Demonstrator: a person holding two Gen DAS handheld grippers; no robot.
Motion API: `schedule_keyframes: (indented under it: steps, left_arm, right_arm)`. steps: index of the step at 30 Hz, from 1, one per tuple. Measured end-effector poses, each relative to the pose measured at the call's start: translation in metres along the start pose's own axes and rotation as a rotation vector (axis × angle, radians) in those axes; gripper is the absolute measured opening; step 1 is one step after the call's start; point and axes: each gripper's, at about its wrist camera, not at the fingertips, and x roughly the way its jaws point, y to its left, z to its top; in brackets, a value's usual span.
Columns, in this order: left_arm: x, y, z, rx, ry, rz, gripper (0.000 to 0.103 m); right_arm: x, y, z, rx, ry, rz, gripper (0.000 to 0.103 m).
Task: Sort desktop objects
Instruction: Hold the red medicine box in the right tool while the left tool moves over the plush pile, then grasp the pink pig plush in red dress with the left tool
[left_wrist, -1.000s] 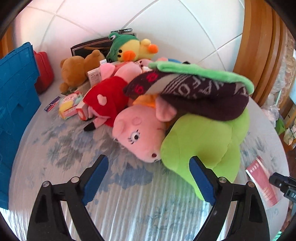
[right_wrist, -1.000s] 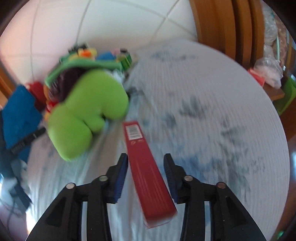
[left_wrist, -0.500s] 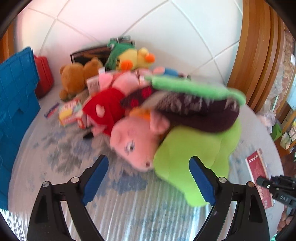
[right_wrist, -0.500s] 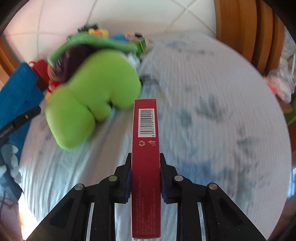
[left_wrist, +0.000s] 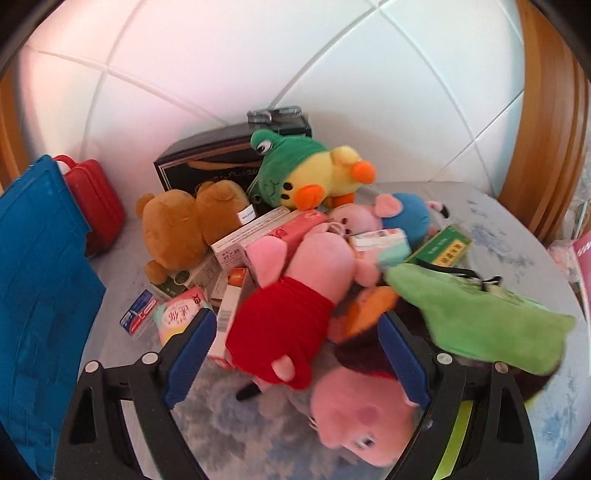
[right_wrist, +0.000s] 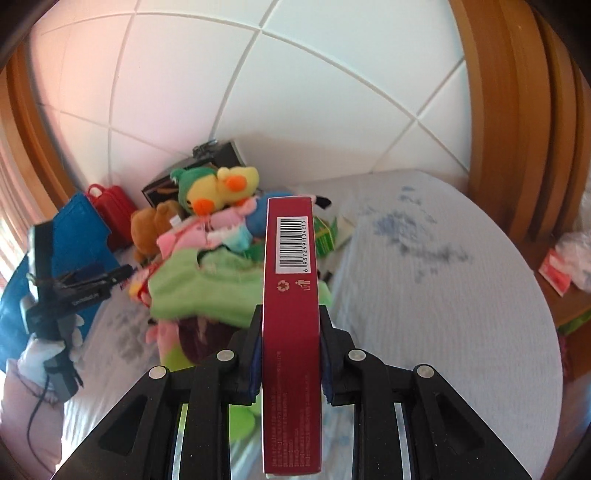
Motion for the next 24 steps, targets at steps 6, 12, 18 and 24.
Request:
schedule_keyframes:
  steps: [6,12,18,24]
  left_arm:
    - [0.073,0.008,0.022,0.084,0.122,-0.059,0.090]
    - [0.143,-0.024,0.034,0.238,0.274,-0.048,0.087]
    - [0.139,-0.032,0.028,0.235,0.245,-0.061,0.063]
    - [0.074,-0.009,0.028,0.134,0.104,-0.044,0.056]
  right_arm:
    - [0.054,0.016,0.043,0.004,0.024,-0.007,0.024]
    - [0.116,0.031,0.068,-0.001,0.106,-0.036,0.024]
    - [0.157,0.044,0.069,-0.047,0.171,-0.045,0.024]
    - [0.145,0.056,0.074,-0.065,0.123,-0.013,0.024]
